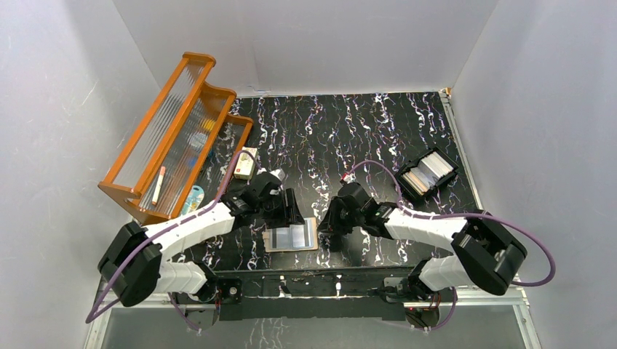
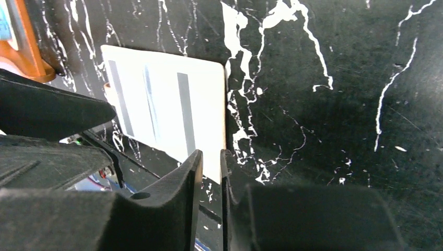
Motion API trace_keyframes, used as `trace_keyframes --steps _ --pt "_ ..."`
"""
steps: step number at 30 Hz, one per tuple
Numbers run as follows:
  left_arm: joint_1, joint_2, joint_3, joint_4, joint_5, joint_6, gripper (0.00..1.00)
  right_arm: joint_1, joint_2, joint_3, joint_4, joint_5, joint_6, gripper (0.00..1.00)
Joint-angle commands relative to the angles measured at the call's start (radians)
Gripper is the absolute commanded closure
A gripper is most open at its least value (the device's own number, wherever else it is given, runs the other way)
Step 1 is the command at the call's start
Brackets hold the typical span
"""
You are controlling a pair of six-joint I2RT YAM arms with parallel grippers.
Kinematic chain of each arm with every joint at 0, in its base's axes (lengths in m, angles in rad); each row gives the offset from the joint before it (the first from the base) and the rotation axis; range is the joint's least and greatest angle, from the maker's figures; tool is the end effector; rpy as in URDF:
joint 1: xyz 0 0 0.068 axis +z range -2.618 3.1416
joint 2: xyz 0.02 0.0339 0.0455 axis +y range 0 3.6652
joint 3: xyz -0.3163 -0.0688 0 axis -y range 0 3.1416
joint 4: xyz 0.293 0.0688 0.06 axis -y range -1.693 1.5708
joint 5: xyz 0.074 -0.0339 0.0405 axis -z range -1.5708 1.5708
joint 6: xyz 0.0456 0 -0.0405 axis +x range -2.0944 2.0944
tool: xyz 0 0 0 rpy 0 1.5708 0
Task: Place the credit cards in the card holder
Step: Insert the credit card into the card holder, then turn over the card slot in the card holder.
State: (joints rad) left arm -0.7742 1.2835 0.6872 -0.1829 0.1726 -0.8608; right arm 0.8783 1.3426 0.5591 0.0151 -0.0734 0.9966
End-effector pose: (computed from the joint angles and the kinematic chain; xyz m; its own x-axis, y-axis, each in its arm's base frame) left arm 0.2027 -0.2091 0.2184 -0.9161 -0.1491 -0.3722 0.1249 0.7760 -0.6182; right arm 0.1789 0.2209 0.1743 -0.9138 0.2100 -0.3477 -0.0626 0.7729 0.6314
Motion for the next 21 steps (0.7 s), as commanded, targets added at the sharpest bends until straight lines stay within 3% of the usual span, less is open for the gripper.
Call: trace_keyframes --steps 1,10,21 --pt "0.023 -0.064 0.043 -0.155 -0.082 0.067 0.44 0.004 -0.037 0.019 0.017 -0.019 0.017 0.70" --pt "0.128 -0.099 -0.002 -0.228 -0.097 0.157 0.52 0.035 0.051 0.066 0.114 -0.080 0.048 0.59" --pt "0.166 -0.080 -0.071 -0.209 -0.100 0.183 0.52 0.040 0.141 0.093 0.142 -0.101 0.042 0.57"
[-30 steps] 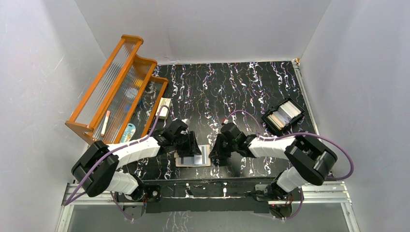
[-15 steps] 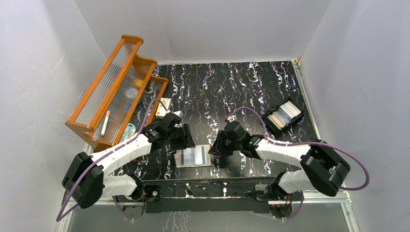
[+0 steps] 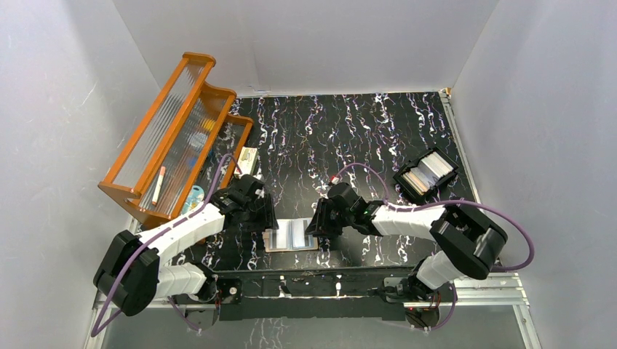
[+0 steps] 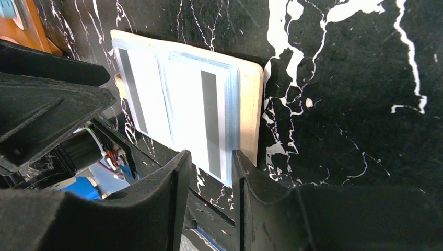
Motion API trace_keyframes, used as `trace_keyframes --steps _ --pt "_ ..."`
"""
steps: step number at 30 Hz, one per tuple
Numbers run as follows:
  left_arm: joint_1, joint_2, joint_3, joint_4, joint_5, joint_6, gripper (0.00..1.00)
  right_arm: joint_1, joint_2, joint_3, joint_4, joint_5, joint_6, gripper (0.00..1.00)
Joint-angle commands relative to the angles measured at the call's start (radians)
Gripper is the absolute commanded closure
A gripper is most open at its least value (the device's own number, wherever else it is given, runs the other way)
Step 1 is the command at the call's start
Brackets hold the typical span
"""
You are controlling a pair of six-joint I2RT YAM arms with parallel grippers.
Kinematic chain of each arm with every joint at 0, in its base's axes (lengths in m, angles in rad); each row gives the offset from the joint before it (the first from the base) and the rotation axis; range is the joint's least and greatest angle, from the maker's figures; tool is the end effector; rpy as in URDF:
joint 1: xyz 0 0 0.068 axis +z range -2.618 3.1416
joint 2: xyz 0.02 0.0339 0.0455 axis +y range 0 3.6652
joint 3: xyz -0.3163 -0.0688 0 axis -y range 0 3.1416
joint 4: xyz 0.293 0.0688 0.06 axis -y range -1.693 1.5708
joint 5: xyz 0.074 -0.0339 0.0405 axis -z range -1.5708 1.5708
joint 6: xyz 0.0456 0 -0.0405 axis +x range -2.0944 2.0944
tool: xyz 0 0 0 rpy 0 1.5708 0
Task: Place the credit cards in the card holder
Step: Turn over the card slot in the card holder.
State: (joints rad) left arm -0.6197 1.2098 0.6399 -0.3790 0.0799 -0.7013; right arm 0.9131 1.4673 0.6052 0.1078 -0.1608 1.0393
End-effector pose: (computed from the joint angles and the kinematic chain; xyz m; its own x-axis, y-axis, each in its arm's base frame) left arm 0.2070 -0.1522 0.2048 -0.9035 -0.1455 -0.4032 0.0443 0.9039 -0.4254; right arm 0.1839 0.2500 0.1632 -0.9471 0.1659 -0.2748 -0.0712 0.7262 0.6838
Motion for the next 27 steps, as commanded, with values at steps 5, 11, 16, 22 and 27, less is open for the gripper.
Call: trace_keyframes --steps 5,11,16,22,27 --pt "0.012 0.006 -0.065 0.032 0.022 0.017 0.57 0.007 0.039 0.045 0.075 -0.037 0.007 0.59" --pt "0.012 0.019 -0.096 0.081 0.059 0.016 0.64 0.008 0.055 0.047 0.098 -0.055 0.011 0.61" --pt "0.012 0.023 -0.104 0.105 0.082 0.012 0.67 0.010 0.070 0.041 0.119 -0.070 0.021 0.61" --pt "0.012 0.018 -0.115 0.126 0.106 0.007 0.68 0.010 0.071 0.047 0.117 -0.060 0.024 0.59" --pt "0.013 0.018 -0.119 0.134 0.115 0.003 0.69 0.010 0.072 0.049 0.119 -0.040 0.018 0.58"
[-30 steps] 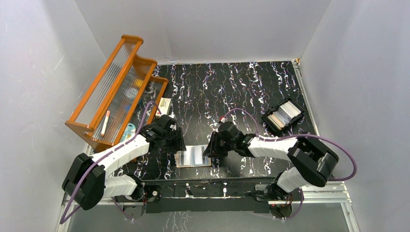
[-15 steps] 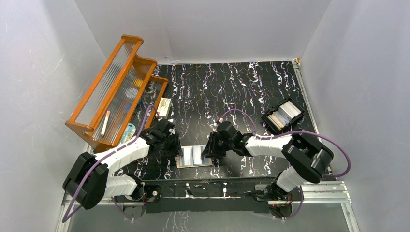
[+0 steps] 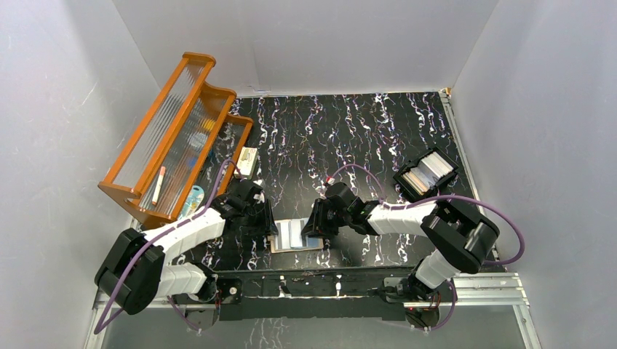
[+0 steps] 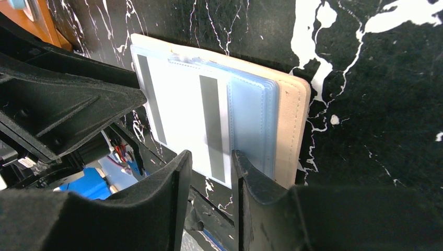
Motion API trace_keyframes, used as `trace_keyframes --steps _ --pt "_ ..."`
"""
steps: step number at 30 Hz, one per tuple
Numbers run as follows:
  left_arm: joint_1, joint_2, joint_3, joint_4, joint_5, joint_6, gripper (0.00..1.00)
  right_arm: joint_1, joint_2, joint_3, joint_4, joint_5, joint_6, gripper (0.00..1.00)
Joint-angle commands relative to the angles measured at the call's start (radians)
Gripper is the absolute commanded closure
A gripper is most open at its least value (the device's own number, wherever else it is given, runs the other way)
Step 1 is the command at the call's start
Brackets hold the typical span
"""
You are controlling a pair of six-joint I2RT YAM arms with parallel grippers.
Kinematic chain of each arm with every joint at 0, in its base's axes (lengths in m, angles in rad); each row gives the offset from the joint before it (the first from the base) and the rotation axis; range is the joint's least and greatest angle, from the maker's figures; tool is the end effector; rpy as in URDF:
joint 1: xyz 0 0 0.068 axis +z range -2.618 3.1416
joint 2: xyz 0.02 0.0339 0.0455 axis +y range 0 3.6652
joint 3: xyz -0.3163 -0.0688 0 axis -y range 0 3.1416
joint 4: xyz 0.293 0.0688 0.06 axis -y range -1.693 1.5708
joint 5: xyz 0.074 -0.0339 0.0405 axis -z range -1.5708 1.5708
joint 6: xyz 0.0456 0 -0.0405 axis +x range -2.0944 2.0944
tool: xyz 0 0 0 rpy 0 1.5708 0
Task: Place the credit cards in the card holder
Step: Turn over the card slot in the card holder.
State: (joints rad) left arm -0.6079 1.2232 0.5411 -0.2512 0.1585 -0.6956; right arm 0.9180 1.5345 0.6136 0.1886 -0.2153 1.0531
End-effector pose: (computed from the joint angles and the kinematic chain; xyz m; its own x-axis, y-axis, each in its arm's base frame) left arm 0.1998 -0.1478 0.1771 -0.9172 -0.1327 -0.3756 0.0694 0.8752 -0.4788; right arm 0.1877 0.2615 0.1534 -0.9592 0.1431 -0.2439 -0.0789 0.6927 0.7169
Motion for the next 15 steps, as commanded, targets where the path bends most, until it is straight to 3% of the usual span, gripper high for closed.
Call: trace_keyframes --steps 1,6,15 --pt "0.000 0.005 -0.022 0.008 0.038 -0.003 0.69 0.005 0.009 0.041 0.050 0.007 0.004 0.58" --pt "0.000 -0.001 -0.024 0.012 0.042 -0.007 0.70 0.005 0.016 0.018 0.194 -0.064 0.036 0.58" --pt "0.000 0.002 -0.023 0.014 0.052 -0.005 0.72 0.005 0.032 0.018 0.309 -0.102 0.066 0.58"
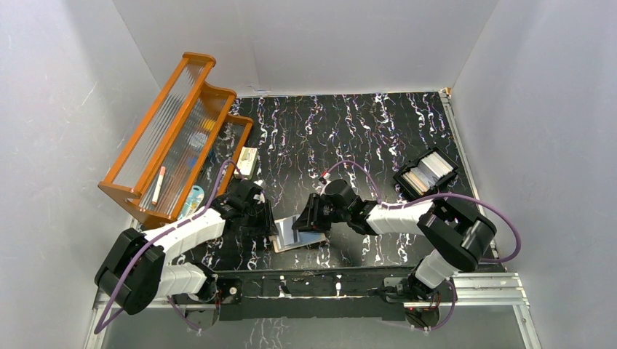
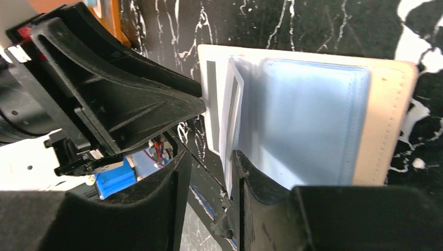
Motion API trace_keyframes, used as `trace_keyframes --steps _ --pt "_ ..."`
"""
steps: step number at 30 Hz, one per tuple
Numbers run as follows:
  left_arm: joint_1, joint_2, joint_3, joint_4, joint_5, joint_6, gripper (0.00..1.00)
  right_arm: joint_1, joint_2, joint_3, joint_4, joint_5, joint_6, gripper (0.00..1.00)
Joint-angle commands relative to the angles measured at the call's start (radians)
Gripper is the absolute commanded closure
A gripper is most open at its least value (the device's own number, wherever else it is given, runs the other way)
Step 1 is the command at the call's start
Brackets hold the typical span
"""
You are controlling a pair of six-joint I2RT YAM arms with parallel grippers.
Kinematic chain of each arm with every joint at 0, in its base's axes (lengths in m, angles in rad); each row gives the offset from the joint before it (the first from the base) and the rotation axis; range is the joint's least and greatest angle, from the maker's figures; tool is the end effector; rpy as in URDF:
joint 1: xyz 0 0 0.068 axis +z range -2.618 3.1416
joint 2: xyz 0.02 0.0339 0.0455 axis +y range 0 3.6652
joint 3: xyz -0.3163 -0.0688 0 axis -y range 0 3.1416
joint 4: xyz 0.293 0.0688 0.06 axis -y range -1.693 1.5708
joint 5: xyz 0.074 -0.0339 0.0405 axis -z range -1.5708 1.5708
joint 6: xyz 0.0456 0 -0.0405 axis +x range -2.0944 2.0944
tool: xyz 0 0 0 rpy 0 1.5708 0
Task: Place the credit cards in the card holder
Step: Turn over the card slot in the card holder.
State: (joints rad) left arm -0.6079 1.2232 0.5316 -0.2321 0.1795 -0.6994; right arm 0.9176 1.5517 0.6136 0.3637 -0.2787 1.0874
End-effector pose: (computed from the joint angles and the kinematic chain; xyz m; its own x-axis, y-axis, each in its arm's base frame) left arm 0.1988 -0.1482 0.1754 -0.9198 -0.1317 -0.3696 0.0760 0.8644 -0.4971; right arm 0.1933 0.2733 0.1649 -0.9538 0.1544 -0.2578 -0.1277 0.5684 0.8128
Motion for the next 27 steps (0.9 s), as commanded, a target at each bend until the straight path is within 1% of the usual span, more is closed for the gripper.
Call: trace_keyframes --steps 1,11,20,24,27 --pt "0.000 0.002 -0.014 -0.006 0.031 -0.002 0.72 0.004 0.016 0.016 0.151 -0.043 0.039 0.58" --pt "0.000 0.005 -0.003 -0.007 0.037 0.011 0.74 0.005 0.034 0.030 0.231 -0.101 0.060 0.58" --pt "0.000 0.021 0.029 -0.011 0.034 0.009 0.75 0.008 0.059 0.036 0.252 -0.119 0.069 0.58" --pt "0.000 0.005 0.041 -0.042 0.003 -0.002 0.73 0.010 0.054 0.053 0.201 -0.119 0.044 0.58" --pt "0.000 -0.022 0.055 -0.072 -0.024 -0.007 0.66 0.008 0.018 0.105 0.053 -0.089 -0.051 0.58"
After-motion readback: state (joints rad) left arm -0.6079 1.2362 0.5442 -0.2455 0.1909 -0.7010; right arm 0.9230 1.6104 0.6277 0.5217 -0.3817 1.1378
